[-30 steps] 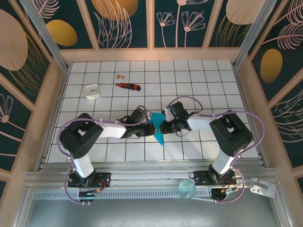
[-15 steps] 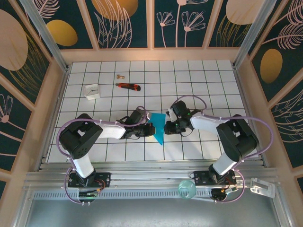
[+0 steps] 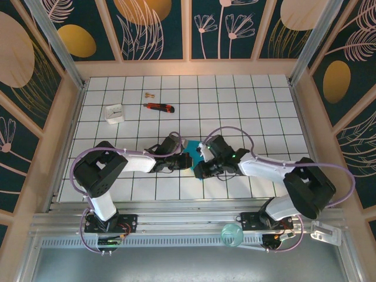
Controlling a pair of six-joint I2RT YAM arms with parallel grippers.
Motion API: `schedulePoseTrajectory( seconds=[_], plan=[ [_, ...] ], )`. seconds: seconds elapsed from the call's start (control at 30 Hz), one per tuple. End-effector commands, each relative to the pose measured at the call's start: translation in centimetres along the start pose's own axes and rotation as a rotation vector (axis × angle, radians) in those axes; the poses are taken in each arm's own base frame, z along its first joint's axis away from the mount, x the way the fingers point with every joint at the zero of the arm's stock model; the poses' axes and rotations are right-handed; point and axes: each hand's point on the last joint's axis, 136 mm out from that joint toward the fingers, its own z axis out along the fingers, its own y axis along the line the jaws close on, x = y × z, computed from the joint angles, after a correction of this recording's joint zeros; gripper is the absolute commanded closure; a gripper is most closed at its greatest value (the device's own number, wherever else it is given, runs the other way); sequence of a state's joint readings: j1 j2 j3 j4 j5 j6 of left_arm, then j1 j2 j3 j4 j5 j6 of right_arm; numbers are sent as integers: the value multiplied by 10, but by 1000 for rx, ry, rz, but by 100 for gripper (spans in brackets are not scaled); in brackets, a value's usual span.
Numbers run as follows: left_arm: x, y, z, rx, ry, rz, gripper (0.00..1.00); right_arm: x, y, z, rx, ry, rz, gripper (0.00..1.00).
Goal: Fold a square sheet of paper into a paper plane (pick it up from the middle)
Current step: Third fold the triangle at the center of the table.
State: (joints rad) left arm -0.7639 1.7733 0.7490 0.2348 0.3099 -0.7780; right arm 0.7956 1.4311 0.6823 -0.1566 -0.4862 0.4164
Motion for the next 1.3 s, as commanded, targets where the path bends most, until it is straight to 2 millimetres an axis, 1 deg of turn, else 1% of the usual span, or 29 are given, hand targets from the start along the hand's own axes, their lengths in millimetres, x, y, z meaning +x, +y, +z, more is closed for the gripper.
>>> schedulePoseTrajectory(
  seconds=[0.0, 0.1, 0.23, 0.5, 0.77, 1.03, 1.13, 1.27],
  plan=[
    [50, 59, 0, -200, 163, -75, 100, -2, 4, 13, -41, -2, 32, 92],
    [49, 58, -1, -197, 161, -74, 100, -3, -2, 19, -21, 8, 26, 93],
    [48, 57, -1, -197, 162, -69, 100, -3, -15, 25, 14, 25, 26, 94],
    [49, 57, -1, -198, 165, -64, 100, -3, -32, 30, 46, 42, 36, 95],
    [50, 58, -1, -198, 170, -63, 100, -13, -25, 26, 4, 26, 35, 95],
    [50, 57, -2, -197, 170, -60, 100, -19, -30, 31, 16, 31, 38, 95],
    [50, 58, -2, -198, 169, -59, 100, -17, -36, 36, 35, 46, 41, 95],
    [50, 57, -2, -196, 168, -59, 100, -3, -51, 39, 83, 80, 65, 96]
  ],
)
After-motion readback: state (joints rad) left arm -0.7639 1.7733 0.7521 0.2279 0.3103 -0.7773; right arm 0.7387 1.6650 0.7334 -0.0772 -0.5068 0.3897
